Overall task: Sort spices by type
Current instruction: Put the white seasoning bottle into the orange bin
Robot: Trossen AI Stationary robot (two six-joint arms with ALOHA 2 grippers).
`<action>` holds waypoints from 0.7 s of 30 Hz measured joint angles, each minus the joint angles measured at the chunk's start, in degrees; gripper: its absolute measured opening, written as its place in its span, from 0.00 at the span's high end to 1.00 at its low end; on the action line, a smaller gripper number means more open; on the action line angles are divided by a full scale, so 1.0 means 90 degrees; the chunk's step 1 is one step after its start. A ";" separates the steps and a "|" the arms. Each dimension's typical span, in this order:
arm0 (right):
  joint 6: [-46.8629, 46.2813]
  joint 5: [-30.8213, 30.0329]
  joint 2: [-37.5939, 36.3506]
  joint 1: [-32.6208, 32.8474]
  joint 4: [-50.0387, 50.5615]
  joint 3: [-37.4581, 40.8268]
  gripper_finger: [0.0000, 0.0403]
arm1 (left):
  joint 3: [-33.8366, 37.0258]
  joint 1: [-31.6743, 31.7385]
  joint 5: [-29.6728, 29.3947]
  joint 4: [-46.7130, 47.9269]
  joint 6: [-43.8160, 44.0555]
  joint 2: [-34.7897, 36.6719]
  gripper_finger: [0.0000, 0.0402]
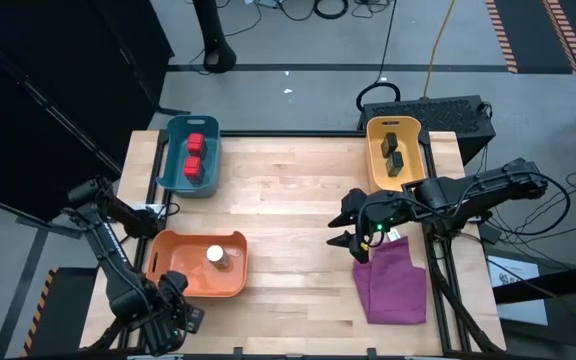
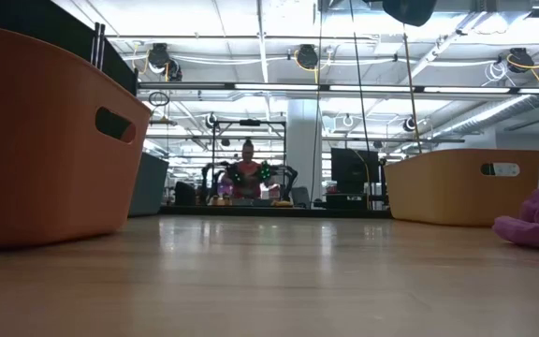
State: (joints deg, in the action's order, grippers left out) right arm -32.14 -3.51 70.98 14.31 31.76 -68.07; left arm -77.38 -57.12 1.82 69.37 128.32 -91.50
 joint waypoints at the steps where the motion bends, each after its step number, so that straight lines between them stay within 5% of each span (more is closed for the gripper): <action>1: 0.0000 0.0000 0.0000 0.0000 -0.0006 0.0000 0.45 | 0.0000 -0.0001 0.0047 -0.0007 -0.0004 0.0000 0.45; 9: 0.0006 -0.0028 0.0000 0.0000 -0.0034 0.0000 0.45 | 0.0000 -0.0001 0.0499 -0.0057 -0.0032 0.0000 0.45; 21: 0.0024 -0.0138 -0.0002 -0.0002 -0.0030 0.0000 0.45 | 0.0000 -0.0002 0.0276 0.0046 0.0174 0.0000 0.28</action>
State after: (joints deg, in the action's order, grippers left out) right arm -31.92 -4.75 70.96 14.28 31.48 -68.07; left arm -77.38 -57.14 4.31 69.78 129.88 -91.50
